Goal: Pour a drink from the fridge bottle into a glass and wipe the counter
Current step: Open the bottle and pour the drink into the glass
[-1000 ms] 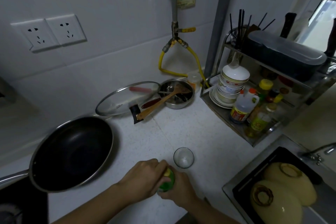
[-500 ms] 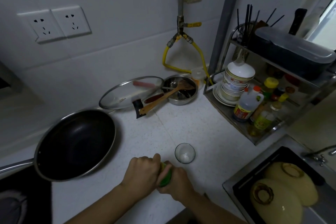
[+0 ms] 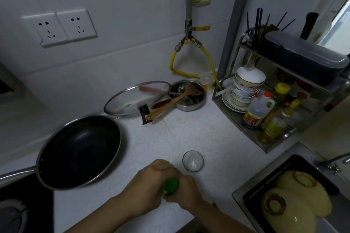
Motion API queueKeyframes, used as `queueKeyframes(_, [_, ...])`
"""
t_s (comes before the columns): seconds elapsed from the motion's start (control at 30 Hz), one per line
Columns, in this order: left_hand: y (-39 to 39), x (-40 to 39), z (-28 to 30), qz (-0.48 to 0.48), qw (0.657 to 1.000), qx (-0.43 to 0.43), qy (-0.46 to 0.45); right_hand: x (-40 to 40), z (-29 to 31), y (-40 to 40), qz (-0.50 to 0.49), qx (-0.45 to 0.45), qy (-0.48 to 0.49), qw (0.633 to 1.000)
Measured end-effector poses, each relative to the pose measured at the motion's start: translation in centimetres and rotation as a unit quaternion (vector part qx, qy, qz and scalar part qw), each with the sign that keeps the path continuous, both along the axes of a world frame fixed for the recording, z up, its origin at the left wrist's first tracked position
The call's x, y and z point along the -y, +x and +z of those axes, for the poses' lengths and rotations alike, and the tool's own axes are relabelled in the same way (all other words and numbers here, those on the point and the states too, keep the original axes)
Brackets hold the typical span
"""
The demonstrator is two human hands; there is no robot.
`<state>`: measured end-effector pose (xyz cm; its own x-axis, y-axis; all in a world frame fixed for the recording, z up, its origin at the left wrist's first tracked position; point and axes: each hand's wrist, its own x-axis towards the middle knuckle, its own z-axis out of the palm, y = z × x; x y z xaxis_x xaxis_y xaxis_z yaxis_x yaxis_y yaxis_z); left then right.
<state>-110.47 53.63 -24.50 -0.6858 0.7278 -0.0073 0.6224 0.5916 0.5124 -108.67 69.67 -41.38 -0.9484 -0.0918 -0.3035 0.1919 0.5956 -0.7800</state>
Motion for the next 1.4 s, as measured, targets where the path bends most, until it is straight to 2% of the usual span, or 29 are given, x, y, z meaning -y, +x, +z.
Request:
queueKeyframes(0.17, [-0.4, 0.2, -0.1, 0.021, 0.999, -0.038, -0.019, 0.2, 0.4, 0.0, 0.001, -0.009, -0.007, 1.000])
queueKeyframes(0.57, [-0.8, -0.8, -0.7, 0.126, 0.991, -0.013, -0.046, 0.5, 1.0, 0.7, -0.023, -0.002, -0.038, 0.999])
queueKeyframes(0.73, [-1.4, -1.3, -0.3, 0.158, 0.982, -0.022, -0.098, 0.4, 1.1, 0.8, -0.036, 0.013, -0.085, 0.996])
queueKeyframes(1.03, [-1.0, -3.2, 0.5, 0.219, 0.958, -0.012, -0.187, 0.8, 1.4, 0.7, -0.064, 0.012, -0.088, 0.994])
queueKeyframes(1.23, [-0.7, -3.5, 0.6, 0.235, 0.957, -0.006, -0.172, 0.6, 1.2, 0.8, -0.061, 0.007, -0.095, 0.994])
queueKeyframes(1.4, [-0.5, -2.8, 1.0, 0.254, 0.963, -0.013, -0.090, 0.4, 1.3, 0.9, -0.060, 0.000, -0.097, 0.994])
